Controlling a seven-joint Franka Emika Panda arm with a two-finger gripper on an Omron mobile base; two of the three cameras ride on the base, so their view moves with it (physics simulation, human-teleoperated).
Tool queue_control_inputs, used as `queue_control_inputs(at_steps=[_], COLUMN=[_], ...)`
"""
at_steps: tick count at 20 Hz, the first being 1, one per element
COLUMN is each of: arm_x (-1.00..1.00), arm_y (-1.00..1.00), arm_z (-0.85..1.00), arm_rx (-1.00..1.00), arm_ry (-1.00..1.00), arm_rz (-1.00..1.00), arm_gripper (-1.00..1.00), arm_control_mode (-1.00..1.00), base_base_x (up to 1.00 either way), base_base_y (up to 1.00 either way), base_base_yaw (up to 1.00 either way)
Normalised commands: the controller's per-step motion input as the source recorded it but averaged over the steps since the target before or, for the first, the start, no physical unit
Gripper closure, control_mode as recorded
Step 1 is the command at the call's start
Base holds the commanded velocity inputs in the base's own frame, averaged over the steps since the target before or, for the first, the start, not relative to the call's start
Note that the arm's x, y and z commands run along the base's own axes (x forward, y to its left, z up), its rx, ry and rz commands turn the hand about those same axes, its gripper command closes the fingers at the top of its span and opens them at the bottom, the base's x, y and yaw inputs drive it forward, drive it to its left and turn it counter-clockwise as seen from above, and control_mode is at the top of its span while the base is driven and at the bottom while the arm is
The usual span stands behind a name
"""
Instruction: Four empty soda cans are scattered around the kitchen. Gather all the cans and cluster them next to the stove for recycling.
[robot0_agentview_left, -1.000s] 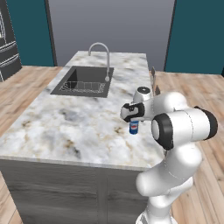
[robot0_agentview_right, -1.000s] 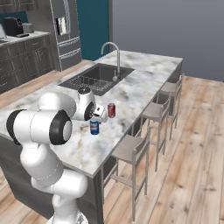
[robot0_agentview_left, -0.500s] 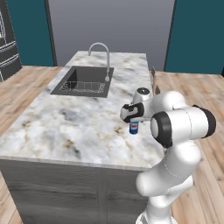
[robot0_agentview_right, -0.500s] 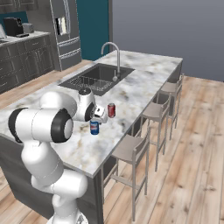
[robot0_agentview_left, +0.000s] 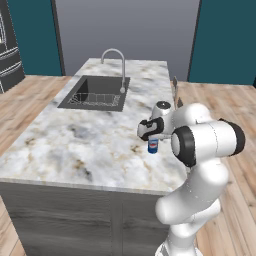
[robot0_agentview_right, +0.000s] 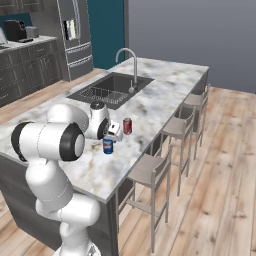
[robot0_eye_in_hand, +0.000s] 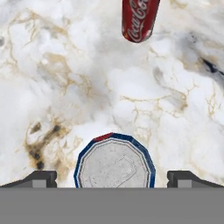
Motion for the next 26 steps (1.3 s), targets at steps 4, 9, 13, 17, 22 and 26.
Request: queue_control_inputs(at_steps=[4,9,13,17,22,26], arm_x=[0.00,0.00,0.00,0.02,-0.10,-0.28], arm_y=[0.00,0.00,0.00,0.00,0.02,0.00], arm_z=[-0.06,-0.07,-0.02,0.03,0.35,0.54], arm_rx=[0.00,0.00,0.00,0.00,-0.02,-0.03], arm_ry=[0.00,0.03,0.01,0.00,-0.03,-0.05], arm_rz=[-0.01,-0.01,-0.01,0.00,0.00,0.00], arm_gripper=[-1.00,1.00,1.00,1.00,1.00,1.00], arm_control_mode=[-1.00,-1.00,-1.00,-1.00,-1.00,-1.00], base_base_x=[0.00,0.00,0.00,0.00,0.00,0.00], base_base_y=[0.00,0.00,0.00,0.00,0.00,0.00], base_base_yaw=[0.00,0.00,0.00,0.00,0.00,0.00])
